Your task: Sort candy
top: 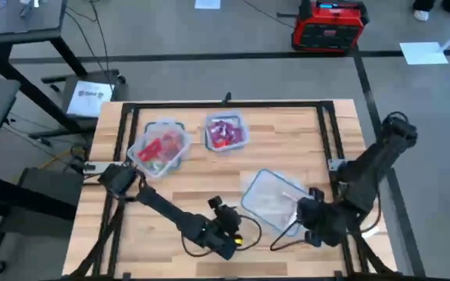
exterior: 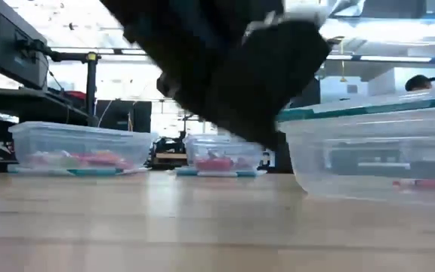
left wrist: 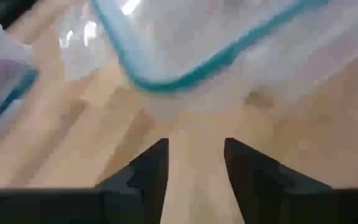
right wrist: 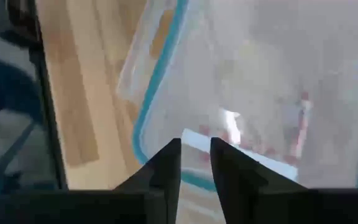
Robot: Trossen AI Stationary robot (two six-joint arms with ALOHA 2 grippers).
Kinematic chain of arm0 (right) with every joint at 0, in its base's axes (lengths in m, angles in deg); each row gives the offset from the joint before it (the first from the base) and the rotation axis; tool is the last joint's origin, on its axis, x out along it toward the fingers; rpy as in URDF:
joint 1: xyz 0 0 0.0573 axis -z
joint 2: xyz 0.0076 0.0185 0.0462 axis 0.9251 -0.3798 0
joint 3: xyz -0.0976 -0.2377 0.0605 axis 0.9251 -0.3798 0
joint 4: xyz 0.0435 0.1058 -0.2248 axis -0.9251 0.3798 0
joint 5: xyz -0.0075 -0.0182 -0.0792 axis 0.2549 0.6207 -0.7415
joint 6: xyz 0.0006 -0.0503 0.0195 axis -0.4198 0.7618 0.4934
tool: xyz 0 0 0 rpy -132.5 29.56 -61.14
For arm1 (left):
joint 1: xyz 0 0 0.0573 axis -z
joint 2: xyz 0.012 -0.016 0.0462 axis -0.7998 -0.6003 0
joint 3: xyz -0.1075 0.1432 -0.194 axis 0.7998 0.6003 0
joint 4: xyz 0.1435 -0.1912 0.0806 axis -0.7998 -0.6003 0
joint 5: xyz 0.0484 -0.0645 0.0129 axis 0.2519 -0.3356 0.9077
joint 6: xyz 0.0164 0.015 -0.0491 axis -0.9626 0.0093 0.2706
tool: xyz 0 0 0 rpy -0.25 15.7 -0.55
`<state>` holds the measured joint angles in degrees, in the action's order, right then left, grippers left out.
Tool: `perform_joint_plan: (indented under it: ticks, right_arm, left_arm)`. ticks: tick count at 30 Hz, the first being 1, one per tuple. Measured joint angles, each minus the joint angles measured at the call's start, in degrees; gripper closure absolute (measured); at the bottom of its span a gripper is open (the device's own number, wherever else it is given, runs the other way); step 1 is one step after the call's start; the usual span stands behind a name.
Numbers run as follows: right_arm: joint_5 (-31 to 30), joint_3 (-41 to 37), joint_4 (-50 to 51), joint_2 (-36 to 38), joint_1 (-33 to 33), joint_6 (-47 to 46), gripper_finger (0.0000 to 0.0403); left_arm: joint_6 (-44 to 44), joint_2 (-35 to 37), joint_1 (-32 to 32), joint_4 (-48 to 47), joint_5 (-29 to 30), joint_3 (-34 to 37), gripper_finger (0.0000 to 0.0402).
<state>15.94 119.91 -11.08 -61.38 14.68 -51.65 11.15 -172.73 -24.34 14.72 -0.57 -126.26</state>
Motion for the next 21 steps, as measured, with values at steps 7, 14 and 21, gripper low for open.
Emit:
perform_joint_plan:
  ticks: [7, 14, 21]
  right_arm:
    - [-5.01, 0.0, 0.58, -0.83, -2.57, -5.29, 0.0329]
    - [-4.36, 0.0, 0.86, -0.8, -5.17, -12.48, 0.0329]
    - [2.46, 0.0, 0.87, -0.8, -9.87, -28.47, 0.0329]
  left_arm:
    - [-1.97, 0.09, -2.09, 23.64, -4.44, 10.28, 0.0276]
    - [-4.88, 2.99, -2.25, 17.18, -7.99, 11.0, 0.0278]
    - [-9.76, 15.52, -4.41, -0.49, -13.45, 10.14, 0.0278]
